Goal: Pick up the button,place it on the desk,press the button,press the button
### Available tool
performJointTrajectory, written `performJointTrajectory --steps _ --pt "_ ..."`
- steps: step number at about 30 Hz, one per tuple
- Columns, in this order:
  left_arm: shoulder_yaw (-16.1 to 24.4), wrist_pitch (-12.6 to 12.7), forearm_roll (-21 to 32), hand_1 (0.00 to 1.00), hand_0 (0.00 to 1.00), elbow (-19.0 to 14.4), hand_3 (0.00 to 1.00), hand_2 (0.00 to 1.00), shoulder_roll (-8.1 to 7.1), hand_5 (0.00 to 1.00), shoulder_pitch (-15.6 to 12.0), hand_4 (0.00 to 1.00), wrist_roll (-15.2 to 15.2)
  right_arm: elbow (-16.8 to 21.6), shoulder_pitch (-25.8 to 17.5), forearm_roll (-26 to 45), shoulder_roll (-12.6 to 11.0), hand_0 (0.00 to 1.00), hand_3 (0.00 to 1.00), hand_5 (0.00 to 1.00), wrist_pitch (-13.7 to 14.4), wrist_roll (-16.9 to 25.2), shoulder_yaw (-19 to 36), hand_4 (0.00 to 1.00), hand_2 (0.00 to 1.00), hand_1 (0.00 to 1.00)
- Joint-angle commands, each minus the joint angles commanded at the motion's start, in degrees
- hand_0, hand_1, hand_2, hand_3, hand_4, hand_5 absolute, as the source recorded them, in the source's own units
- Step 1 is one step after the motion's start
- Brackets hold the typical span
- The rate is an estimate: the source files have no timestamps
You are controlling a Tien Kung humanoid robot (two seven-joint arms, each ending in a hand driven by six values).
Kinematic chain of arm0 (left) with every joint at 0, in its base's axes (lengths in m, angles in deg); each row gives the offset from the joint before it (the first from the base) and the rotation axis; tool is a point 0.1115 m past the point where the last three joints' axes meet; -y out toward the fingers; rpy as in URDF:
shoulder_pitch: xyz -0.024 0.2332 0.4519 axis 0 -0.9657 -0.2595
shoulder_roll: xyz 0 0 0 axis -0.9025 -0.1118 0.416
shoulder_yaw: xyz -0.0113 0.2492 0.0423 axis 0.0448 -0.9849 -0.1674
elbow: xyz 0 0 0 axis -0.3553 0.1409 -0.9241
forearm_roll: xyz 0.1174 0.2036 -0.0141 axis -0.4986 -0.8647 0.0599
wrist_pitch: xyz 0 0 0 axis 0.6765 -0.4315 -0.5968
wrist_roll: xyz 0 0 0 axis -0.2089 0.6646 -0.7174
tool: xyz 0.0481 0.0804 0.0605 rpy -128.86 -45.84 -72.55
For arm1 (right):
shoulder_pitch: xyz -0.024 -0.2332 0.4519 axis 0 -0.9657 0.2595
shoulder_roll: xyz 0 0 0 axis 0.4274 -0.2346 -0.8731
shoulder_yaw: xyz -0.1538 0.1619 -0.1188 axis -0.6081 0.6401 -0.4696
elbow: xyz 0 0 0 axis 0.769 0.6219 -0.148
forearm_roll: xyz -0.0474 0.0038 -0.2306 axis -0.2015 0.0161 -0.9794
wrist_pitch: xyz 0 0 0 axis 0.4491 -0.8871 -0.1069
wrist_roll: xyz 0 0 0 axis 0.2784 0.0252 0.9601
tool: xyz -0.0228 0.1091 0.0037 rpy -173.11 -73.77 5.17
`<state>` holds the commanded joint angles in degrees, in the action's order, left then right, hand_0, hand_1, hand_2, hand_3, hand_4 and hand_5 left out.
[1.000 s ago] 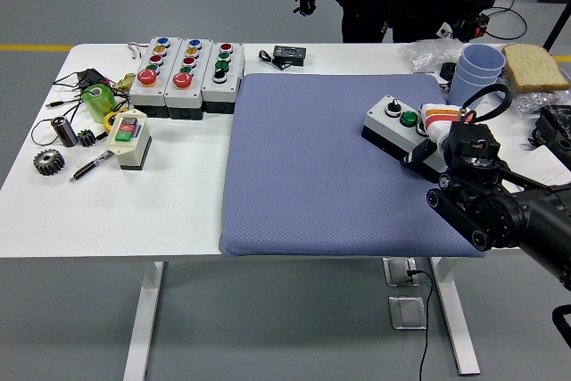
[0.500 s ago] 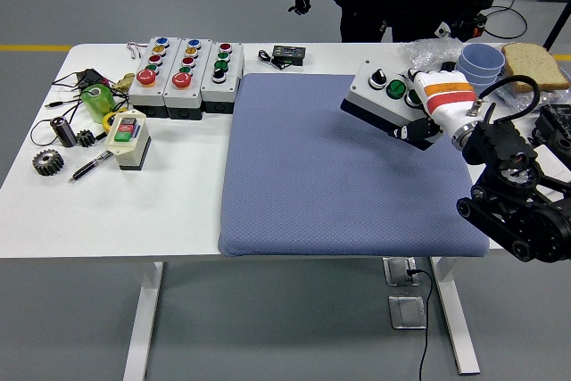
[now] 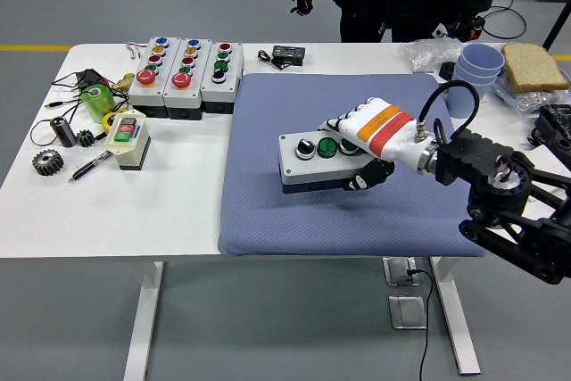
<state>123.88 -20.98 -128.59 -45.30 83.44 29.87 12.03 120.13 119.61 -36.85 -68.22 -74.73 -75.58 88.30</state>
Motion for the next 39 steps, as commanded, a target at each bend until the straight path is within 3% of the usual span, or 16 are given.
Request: performJointTrajectory --steps 4,11,24,27,28,33,34,39 --pt "-0.3 0.0 0.4 0.658 0.623 0.0 0.597 0.677 -0.01 0.636 0.0 0.332 0.1 -2.5 -0.7 -0.1 1.8 0.099 0.4 0.173 -2.5 -1.5 0.0 0.742 0.232 0.002" --pt "-0.6 0.0 0.7 0.658 0.623 0.0 0.597 0.678 0.0 0.636 0.0 0.332 0.1 -5.1 -2.4 1.2 3.3 0.116 0.433 0.185 -4.1 -3.7 1.3 0.762 0.265 0.002" --pt "-0.2 0.0 0.4 0.658 0.623 0.0 0.597 0.677 0.11 0.632 -0.1 0.333 0.1 -4.7 -4.4 0.7 2.6 0.13 0.462 0.275 -7.9 -4.9 3.9 0.829 0.33 0.062" --pt "-0.1 0.0 0.2 0.658 0.623 0.0 0.597 0.677 0.13 0.632 -0.1 0.333 0.0 -4.4 -4.6 0.0 2.4 0.13 0.462 0.275 -7.6 -4.3 4.3 0.829 0.33 0.062" --pt "0.0 0.0 0.1 0.658 0.623 0.0 0.598 0.676 0.14 0.631 -0.1 0.333 0.0 -4.3 -4.7 -0.4 2.4 0.24 0.629 0.358 -7.3 -4.3 4.4 0.925 0.49 0.251" --pt "0.1 0.0 -0.1 0.658 0.623 0.0 0.598 0.676 0.15 0.631 -0.2 0.333 0.0 -3.7 -5.1 -1.2 2.2 0.24 0.629 0.358 -6.5 -4.7 5.2 0.925 0.49 0.251" --pt "0.2 0.0 -0.3 0.658 0.623 0.0 0.598 0.676 0.16 0.629 -0.2 0.333 -0.1 -3.4 -5.3 -1.0 2.1 0.579 0.779 0.361 -6.7 -4.8 5.5 0.966 0.697 0.546" --pt "0.3 0.0 -0.5 0.658 0.623 0.0 0.598 0.676 0.17 0.629 -0.4 0.333 -0.1 -2.4 -5.8 -1.7 1.9 0.579 0.779 0.361 -8.4 -6.1 6.5 0.966 0.697 0.546"
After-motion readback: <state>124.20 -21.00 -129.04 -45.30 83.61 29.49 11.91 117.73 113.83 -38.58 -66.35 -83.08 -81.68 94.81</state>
